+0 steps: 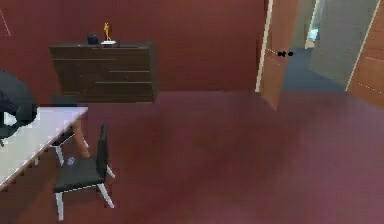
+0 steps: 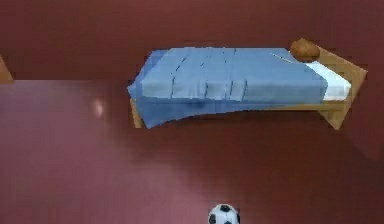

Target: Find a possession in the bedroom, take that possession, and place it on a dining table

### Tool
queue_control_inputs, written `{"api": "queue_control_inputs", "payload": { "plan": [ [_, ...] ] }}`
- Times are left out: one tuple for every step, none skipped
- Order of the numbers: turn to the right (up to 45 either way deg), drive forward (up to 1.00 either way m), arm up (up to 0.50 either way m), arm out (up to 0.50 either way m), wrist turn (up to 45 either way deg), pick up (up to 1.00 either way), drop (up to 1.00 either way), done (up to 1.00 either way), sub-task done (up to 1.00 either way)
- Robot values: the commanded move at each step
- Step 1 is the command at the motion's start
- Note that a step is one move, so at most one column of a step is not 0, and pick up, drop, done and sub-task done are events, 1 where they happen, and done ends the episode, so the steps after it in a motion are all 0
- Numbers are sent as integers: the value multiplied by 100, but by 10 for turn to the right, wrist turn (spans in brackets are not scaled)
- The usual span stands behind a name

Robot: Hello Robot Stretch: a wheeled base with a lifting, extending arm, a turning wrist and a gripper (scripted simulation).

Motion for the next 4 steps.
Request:
{"api": "queue_control_inputs", "payload": {
  "plan": [
    [0,100,0,0,0,0,0,0,0],
    [0,75,0,0,0,0,0,0,0],
    [-450,0,0,0,0,0,0,0,0],
    [-30,0,0,0,0,0,0,0,0]
  ]
}}
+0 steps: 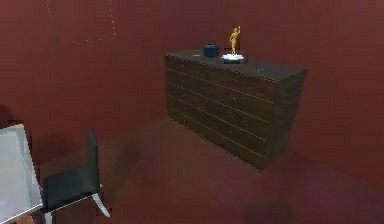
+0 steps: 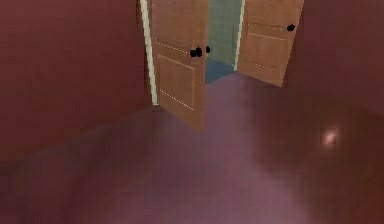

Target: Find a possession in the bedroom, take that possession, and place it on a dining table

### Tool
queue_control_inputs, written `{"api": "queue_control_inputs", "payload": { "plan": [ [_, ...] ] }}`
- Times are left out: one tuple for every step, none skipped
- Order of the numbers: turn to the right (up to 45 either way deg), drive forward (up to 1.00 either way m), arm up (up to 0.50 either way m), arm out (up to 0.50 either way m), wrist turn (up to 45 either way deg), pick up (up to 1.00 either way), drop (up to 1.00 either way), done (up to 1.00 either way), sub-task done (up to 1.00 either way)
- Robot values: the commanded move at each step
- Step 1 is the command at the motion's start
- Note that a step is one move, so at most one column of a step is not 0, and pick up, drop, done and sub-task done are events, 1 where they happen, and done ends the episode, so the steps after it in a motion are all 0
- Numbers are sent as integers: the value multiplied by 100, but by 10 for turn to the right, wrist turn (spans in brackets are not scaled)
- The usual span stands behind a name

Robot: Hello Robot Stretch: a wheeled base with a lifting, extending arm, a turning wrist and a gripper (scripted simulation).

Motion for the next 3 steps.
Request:
{"api": "queue_control_inputs", "payload": {
  "plan": [
    [0,100,0,0,0,0,0,0,0],
    [-60,0,0,0,0,0,0,0,0],
    [0,60,0,0,0,0,0,0,0]
  ]
}}
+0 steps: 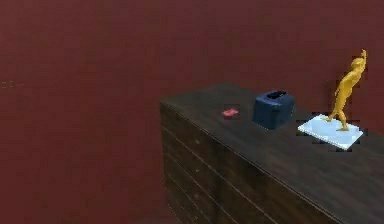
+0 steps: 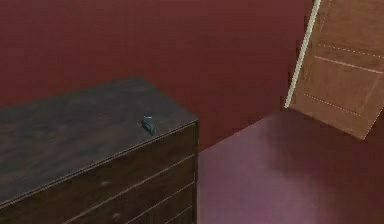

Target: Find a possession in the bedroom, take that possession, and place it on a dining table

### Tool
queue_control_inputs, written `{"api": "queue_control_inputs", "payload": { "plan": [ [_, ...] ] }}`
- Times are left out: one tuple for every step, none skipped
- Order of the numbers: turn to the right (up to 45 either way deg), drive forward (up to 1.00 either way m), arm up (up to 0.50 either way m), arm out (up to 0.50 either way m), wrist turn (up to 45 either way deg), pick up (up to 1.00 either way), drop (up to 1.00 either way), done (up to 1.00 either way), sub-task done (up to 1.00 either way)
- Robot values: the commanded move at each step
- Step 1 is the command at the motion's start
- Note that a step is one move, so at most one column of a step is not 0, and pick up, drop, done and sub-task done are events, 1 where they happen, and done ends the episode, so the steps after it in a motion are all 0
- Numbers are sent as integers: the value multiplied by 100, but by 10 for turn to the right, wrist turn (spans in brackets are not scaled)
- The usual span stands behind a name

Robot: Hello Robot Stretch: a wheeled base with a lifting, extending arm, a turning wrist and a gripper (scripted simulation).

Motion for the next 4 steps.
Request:
{"api": "queue_control_inputs", "payload": {
  "plan": [
    [-450,0,0,0,0,0,0,0,0],
    [-300,0,0,0,0,0,0,0,0],
    [-30,0,0,0,0,0,0,0,0],
    [450,0,0,0,0,0,0,0,0]
  ]
}}
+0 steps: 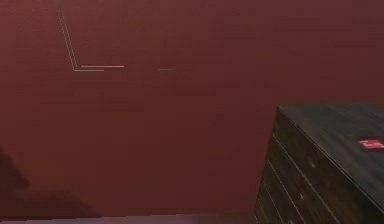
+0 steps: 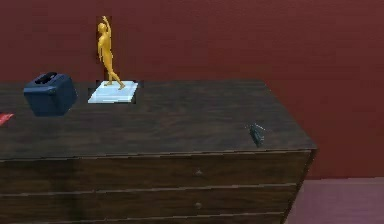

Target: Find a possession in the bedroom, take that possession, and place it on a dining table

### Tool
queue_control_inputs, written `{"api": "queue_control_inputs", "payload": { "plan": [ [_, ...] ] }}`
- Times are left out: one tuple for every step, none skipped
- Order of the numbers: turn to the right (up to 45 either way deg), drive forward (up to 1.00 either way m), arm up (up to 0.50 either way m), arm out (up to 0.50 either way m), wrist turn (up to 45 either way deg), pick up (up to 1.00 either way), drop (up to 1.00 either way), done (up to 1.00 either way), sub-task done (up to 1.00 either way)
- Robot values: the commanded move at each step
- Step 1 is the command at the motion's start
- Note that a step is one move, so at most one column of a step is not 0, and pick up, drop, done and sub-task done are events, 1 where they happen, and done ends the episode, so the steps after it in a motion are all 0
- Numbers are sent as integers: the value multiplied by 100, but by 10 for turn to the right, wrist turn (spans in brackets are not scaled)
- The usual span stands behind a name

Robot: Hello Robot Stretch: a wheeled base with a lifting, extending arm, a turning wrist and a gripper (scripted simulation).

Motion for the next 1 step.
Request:
{"api": "queue_control_inputs", "payload": {
  "plan": [
    [60,0,0,0,0,0,0,0,0]
  ]
}}
